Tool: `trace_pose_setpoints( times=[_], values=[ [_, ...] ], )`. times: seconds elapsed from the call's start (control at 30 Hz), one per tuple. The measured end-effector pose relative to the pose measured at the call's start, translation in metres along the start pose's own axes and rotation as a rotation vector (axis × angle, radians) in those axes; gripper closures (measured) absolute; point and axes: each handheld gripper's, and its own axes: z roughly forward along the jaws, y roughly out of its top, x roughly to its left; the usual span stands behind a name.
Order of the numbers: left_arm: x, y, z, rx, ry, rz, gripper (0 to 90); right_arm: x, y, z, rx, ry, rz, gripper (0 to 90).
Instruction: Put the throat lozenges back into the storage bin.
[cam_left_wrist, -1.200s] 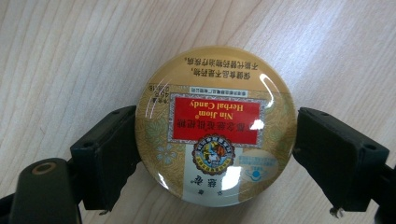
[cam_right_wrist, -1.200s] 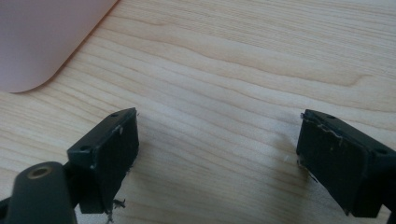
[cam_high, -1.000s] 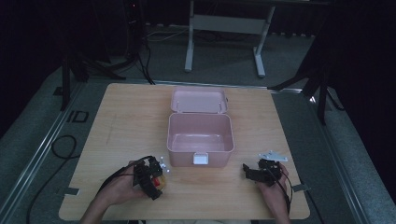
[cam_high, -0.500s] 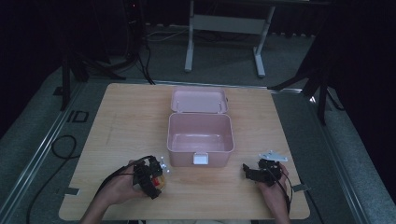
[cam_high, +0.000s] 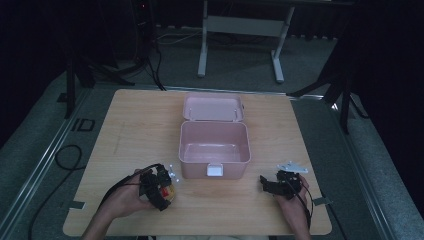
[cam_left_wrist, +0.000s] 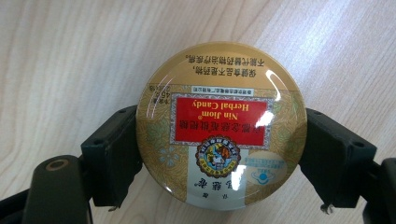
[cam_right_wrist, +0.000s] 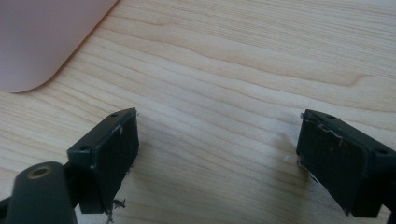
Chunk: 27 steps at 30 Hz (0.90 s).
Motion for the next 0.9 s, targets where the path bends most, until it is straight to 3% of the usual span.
trace_pose_setpoints(
  times=[0.9],
  values=[
    [0.013, 0.003, -0.037, -0.02, 0.039, -0.002, 20.5, 0.0, 0.0, 0.0, 0.0, 0.0, 0.0, 12.7]
  ],
)
